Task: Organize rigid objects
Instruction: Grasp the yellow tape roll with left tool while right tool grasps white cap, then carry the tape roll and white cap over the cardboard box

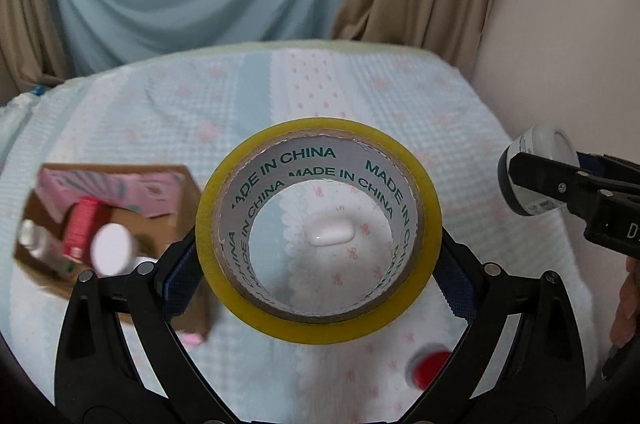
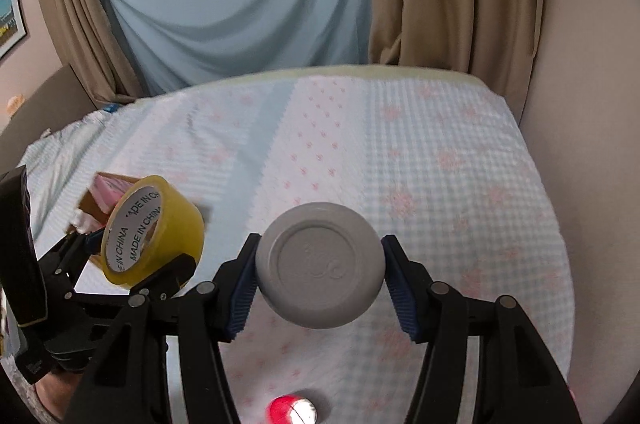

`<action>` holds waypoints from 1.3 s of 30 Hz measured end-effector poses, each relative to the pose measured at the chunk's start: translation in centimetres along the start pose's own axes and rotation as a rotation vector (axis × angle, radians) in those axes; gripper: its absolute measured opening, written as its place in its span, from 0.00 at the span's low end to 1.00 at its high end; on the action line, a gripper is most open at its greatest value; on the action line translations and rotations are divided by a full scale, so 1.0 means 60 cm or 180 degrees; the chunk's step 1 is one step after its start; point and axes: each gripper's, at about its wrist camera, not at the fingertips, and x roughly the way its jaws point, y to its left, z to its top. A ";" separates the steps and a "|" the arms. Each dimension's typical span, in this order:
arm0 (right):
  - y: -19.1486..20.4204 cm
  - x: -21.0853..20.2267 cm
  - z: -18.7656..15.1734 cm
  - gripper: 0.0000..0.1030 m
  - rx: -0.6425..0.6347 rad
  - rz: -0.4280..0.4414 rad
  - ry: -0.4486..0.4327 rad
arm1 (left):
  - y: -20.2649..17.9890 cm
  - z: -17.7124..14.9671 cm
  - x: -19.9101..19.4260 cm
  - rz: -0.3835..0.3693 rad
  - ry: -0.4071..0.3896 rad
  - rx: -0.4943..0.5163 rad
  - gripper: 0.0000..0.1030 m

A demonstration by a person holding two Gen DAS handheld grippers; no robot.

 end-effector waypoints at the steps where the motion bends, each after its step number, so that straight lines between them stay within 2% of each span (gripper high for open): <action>1: 0.008 -0.015 0.007 0.53 0.0005 0.0022 0.0002 | 0.002 0.006 -0.018 0.0011 -0.0007 0.0002 0.95; 5: 0.059 -0.083 0.036 0.53 0.0020 0.0144 -0.0008 | 0.026 0.034 -0.110 0.0059 -0.0026 -0.0054 0.95; 10: 0.118 -0.136 0.063 0.53 0.0015 0.0291 -0.0013 | 0.079 0.058 -0.198 0.0154 0.0021 -0.0183 0.95; 17: 0.214 -0.164 0.094 0.53 0.0019 0.0407 0.0037 | 0.183 0.072 -0.257 0.0236 0.0045 -0.0322 0.95; 21: 0.266 -0.155 0.100 0.53 0.0072 0.0408 0.0075 | 0.260 0.077 -0.264 0.0219 0.0080 -0.0352 0.95; 26: 0.339 -0.127 0.109 0.53 0.0246 0.0379 0.0120 | 0.351 0.086 -0.252 0.0199 0.0162 -0.0226 0.95; 33: 0.434 -0.042 0.115 0.53 0.0583 0.0228 0.0220 | 0.486 0.097 -0.196 0.0050 0.0390 0.0023 0.95; 39: 0.487 0.036 0.116 0.53 0.0758 0.0153 0.0380 | 0.566 0.100 -0.123 -0.0050 0.0615 0.0070 0.95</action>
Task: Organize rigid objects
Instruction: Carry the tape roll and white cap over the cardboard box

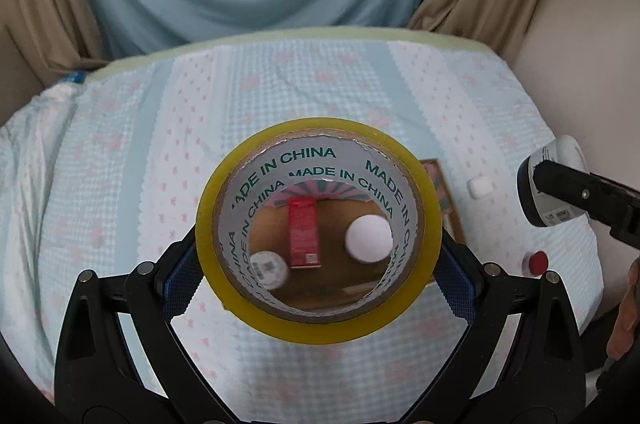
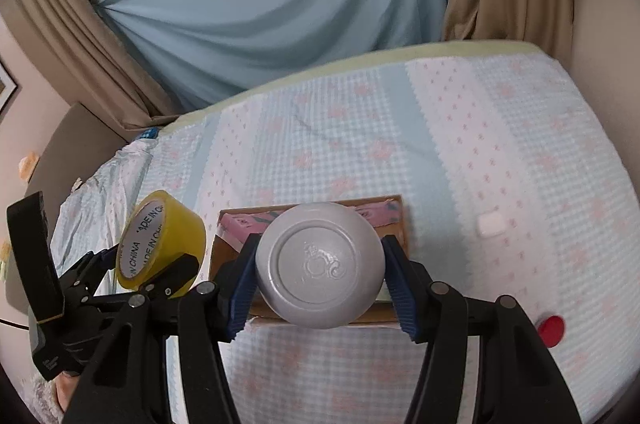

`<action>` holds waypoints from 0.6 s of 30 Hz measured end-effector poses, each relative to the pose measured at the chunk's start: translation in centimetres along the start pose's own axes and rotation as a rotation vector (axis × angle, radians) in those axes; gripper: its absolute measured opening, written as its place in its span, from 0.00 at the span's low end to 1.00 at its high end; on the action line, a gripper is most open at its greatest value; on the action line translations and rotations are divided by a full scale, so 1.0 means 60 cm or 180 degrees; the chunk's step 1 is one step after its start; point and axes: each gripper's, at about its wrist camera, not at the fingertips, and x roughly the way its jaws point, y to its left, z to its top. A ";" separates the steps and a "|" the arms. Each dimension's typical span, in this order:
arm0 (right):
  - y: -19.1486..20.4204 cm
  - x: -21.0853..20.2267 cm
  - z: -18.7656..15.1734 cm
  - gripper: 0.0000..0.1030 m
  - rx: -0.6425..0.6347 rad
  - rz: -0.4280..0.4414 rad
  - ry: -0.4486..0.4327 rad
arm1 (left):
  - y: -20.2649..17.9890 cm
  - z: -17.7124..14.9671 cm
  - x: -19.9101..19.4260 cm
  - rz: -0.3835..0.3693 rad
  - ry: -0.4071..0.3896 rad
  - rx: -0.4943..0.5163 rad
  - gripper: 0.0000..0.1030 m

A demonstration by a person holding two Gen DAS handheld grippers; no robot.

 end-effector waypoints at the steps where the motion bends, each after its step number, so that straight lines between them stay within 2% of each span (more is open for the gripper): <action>1: 0.003 0.010 0.000 0.53 0.0005 -0.0010 0.0024 | 0.013 0.003 0.016 -0.0025 0.0052 -0.0022 0.95; 10: -0.003 0.150 0.009 0.53 0.0024 -0.0143 0.0376 | 0.062 0.014 0.153 -0.0102 0.0445 -0.0064 0.95; 18: -0.035 0.254 0.007 0.53 0.0110 -0.0228 0.0683 | 0.056 0.006 0.263 -0.0133 0.0774 0.0090 0.95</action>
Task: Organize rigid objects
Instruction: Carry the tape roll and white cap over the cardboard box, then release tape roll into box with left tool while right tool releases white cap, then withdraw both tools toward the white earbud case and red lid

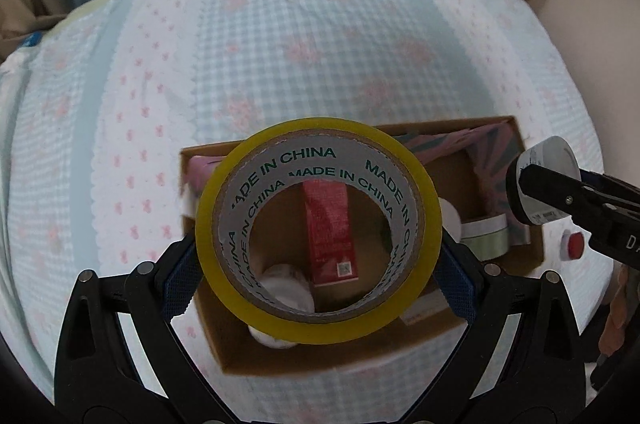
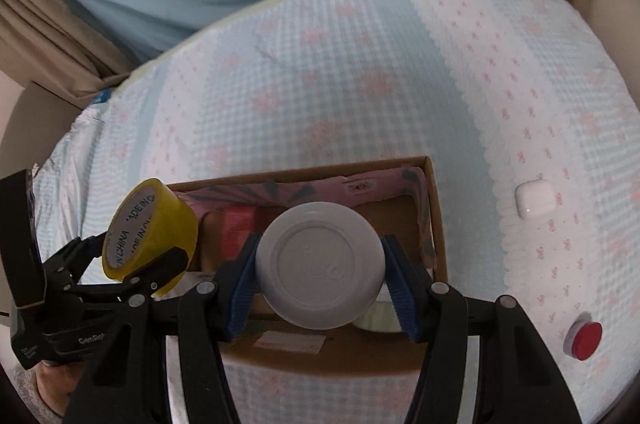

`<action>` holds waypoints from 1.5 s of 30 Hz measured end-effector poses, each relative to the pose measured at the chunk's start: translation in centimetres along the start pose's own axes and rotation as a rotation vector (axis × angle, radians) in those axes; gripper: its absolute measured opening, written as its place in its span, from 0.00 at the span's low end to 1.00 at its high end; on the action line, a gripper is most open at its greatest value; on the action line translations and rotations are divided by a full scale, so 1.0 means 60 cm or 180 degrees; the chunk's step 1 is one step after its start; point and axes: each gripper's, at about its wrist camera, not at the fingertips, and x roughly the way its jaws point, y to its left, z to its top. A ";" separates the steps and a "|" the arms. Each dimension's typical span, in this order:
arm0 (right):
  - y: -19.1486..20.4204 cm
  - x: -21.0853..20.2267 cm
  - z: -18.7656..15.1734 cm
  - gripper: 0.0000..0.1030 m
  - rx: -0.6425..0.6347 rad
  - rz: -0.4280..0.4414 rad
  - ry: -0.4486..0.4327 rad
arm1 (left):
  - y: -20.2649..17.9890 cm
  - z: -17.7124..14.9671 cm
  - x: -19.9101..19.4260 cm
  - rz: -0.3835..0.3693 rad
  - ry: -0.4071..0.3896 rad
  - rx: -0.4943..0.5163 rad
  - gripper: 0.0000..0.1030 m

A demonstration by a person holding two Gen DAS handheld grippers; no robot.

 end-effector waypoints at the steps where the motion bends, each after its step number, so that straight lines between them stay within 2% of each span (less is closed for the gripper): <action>1: -0.002 0.008 0.002 0.53 0.0005 -0.0008 0.0024 | -0.003 0.002 0.009 0.0010 0.0032 0.0048 0.95; 8: -0.022 0.062 0.017 0.53 0.0068 -0.0045 0.0193 | -0.043 0.010 0.053 0.0075 0.0200 0.0615 0.95; 14: -0.032 0.087 0.023 0.53 0.0130 -0.0026 0.0301 | -0.056 0.015 0.078 0.0018 0.0368 0.0662 0.95; 16: -0.036 0.091 0.024 0.61 0.0204 0.0028 0.0316 | -0.058 0.014 0.086 -0.0003 0.0467 0.0666 0.95; 17: -0.039 0.088 0.024 0.79 0.0271 0.0064 0.0296 | -0.059 0.011 0.088 -0.0014 0.0490 0.0681 1.00; 18: -0.040 0.085 0.025 0.98 0.0289 0.0101 0.0252 | -0.060 0.009 0.084 -0.0004 0.0446 0.0709 1.00; 19: -0.038 0.082 0.028 1.00 0.0284 0.0120 0.0214 | -0.060 0.008 0.080 0.0012 0.0417 0.0738 1.00; 22: -0.034 0.072 0.030 1.00 0.0211 0.0124 0.0150 | -0.060 0.006 0.070 0.0030 0.0388 0.0763 1.00; 31: -0.031 0.044 0.018 1.00 0.0202 0.0164 0.0089 | -0.047 -0.008 0.036 0.0040 0.0326 0.0549 1.00; 37: -0.022 -0.001 0.008 1.00 0.0151 0.0176 0.0007 | -0.050 -0.025 -0.023 0.0067 0.0188 0.0452 1.00; 45: 0.003 -0.104 -0.022 1.00 0.0028 0.0215 -0.0195 | -0.057 -0.058 -0.131 0.0131 -0.0075 0.0285 1.00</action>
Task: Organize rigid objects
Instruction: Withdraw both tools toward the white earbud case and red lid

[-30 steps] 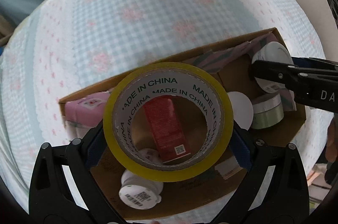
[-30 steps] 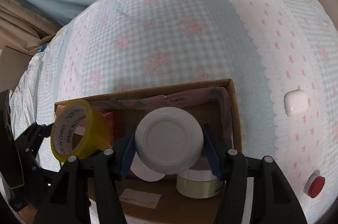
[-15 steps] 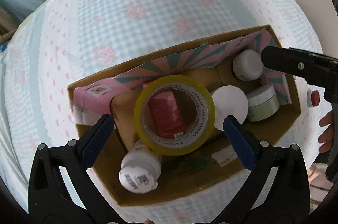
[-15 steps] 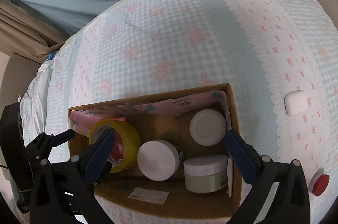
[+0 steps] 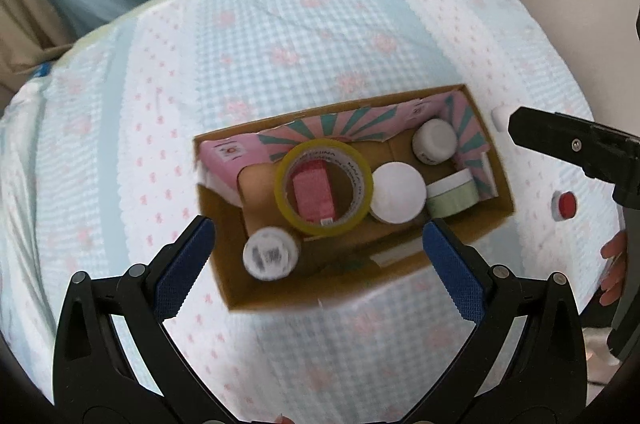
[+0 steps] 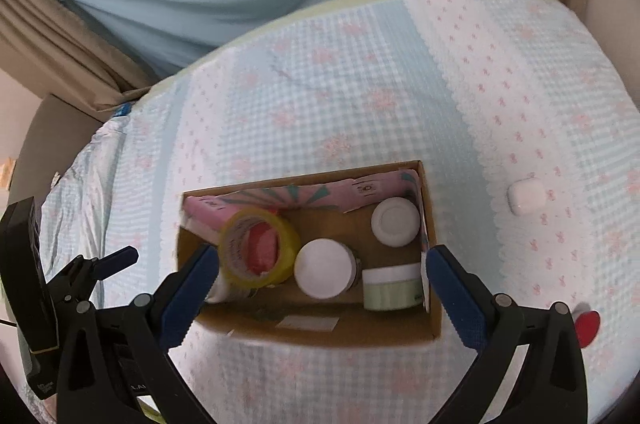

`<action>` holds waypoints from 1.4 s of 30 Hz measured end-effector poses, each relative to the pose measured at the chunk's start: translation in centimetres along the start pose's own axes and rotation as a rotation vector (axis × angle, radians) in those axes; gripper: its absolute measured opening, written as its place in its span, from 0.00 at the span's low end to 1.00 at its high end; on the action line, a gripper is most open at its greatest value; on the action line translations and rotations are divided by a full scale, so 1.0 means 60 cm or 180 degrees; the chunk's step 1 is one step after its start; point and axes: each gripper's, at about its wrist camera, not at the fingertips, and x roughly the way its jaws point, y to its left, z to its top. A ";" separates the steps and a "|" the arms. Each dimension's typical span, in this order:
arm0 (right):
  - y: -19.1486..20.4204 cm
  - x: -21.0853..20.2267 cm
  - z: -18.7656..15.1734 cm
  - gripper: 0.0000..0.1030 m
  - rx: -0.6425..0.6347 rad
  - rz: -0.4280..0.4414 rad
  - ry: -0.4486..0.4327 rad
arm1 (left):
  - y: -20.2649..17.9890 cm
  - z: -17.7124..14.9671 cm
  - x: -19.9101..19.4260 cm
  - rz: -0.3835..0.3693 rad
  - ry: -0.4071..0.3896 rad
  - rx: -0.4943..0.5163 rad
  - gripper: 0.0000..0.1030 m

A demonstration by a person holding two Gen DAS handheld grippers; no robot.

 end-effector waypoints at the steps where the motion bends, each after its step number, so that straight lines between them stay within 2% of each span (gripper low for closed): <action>1: 0.003 -0.011 -0.005 1.00 -0.0012 0.0003 -0.0015 | -0.001 -0.008 -0.017 0.0030 -0.0035 -0.0036 1.00; 6: 0.016 -0.085 -0.038 1.00 -0.0103 -0.0036 -0.0093 | -0.032 -0.041 -0.090 0.0083 -0.0228 -0.0043 1.00; 13: -0.004 -0.178 -0.093 1.00 -0.0193 -0.0278 -0.0089 | -0.114 -0.058 -0.164 -0.0042 -0.0459 0.0063 1.00; 17: -0.049 -0.232 -0.126 1.00 -0.0109 -0.0423 -0.0154 | -0.172 -0.057 -0.178 -0.0143 -0.0492 0.0121 1.00; 23: -0.153 -0.298 -0.173 1.00 -0.0001 -0.0671 -0.0240 | -0.277 -0.051 -0.176 -0.0245 -0.0523 0.0142 1.00; 27: -0.220 -0.326 -0.192 1.00 -0.0093 -0.0791 -0.0269 | -0.347 -0.040 -0.156 -0.0255 -0.0476 0.0113 1.00; 31: -0.295 -0.322 -0.198 1.00 -0.0180 -0.0741 -0.0137 | -0.414 -0.023 -0.120 -0.0235 -0.0370 -0.0076 1.00; 38: -0.398 -0.274 -0.216 1.00 -0.0489 -0.0622 0.0114 | -0.491 0.018 -0.023 -0.0210 -0.0101 -0.0564 1.00; 42: -0.426 -0.229 -0.223 1.00 -0.0628 -0.0651 0.0288 | -0.515 0.048 0.030 -0.0128 0.0027 -0.0663 1.00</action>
